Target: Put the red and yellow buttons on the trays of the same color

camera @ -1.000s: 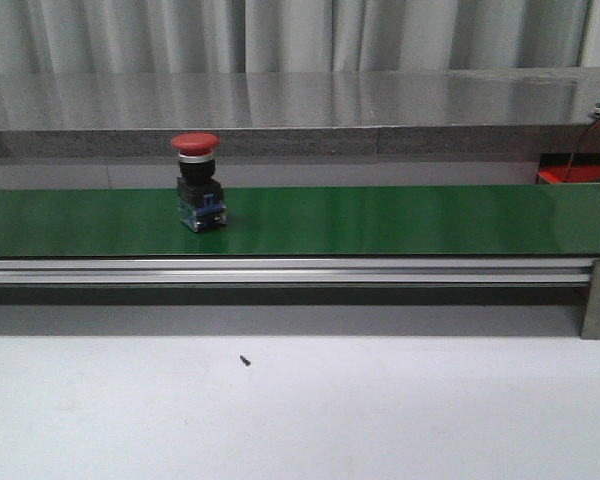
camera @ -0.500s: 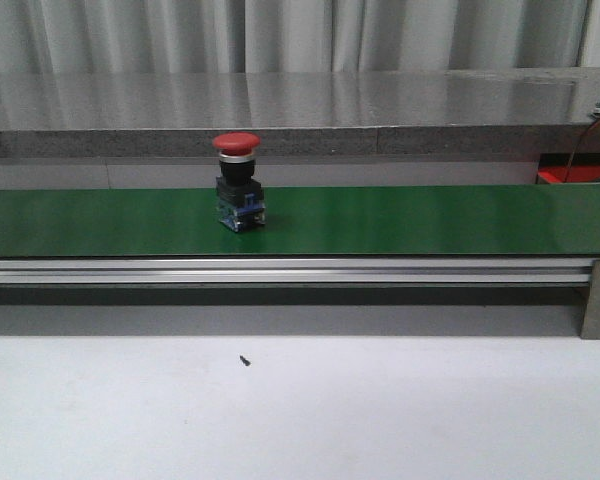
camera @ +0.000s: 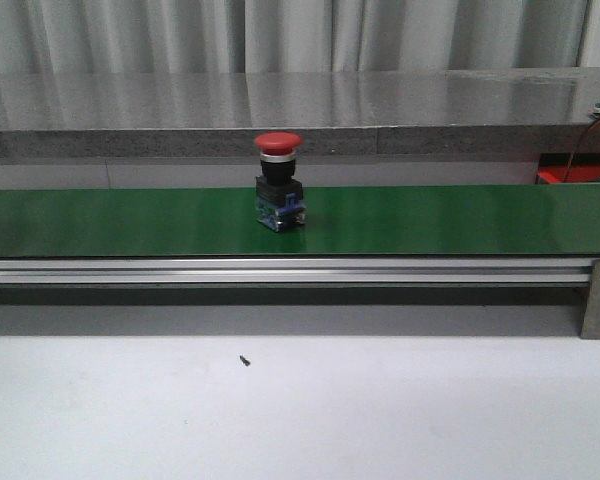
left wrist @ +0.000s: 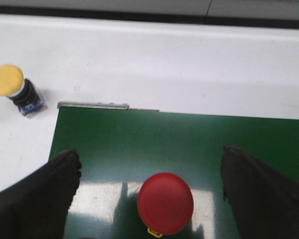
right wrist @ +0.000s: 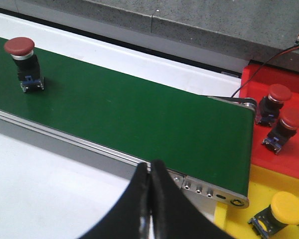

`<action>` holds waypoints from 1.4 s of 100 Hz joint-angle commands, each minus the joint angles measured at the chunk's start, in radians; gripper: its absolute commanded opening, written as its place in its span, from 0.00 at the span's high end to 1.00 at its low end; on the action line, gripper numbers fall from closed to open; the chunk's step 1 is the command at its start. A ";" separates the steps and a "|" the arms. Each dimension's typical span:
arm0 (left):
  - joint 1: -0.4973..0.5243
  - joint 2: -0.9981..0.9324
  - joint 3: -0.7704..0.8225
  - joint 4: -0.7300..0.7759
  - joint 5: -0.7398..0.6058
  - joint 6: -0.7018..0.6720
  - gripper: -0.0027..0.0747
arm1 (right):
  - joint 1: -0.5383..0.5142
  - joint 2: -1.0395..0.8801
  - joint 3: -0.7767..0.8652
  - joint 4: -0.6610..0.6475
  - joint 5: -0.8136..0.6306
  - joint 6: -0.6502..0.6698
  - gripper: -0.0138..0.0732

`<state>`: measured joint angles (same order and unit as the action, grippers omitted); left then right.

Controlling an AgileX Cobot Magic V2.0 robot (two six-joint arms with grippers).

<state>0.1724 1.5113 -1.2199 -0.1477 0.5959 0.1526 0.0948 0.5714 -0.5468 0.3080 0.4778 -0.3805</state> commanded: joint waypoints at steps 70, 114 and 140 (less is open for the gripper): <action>-0.068 -0.664 0.344 -0.076 -0.177 0.074 0.29 | -0.003 -0.001 -0.026 0.001 -0.067 -0.001 0.91; -0.068 -1.039 0.635 -0.086 -0.194 0.074 0.99 | -0.003 -0.001 -0.026 0.005 -0.105 -0.001 0.91; -0.068 -1.070 0.675 -0.086 -0.199 0.074 0.99 | -0.003 -0.001 -0.026 0.023 -0.095 -0.001 0.91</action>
<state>0.1097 0.4371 -0.5203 -0.2166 0.4827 0.2244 0.0948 0.5714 -0.5468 0.3158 0.4441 -0.3805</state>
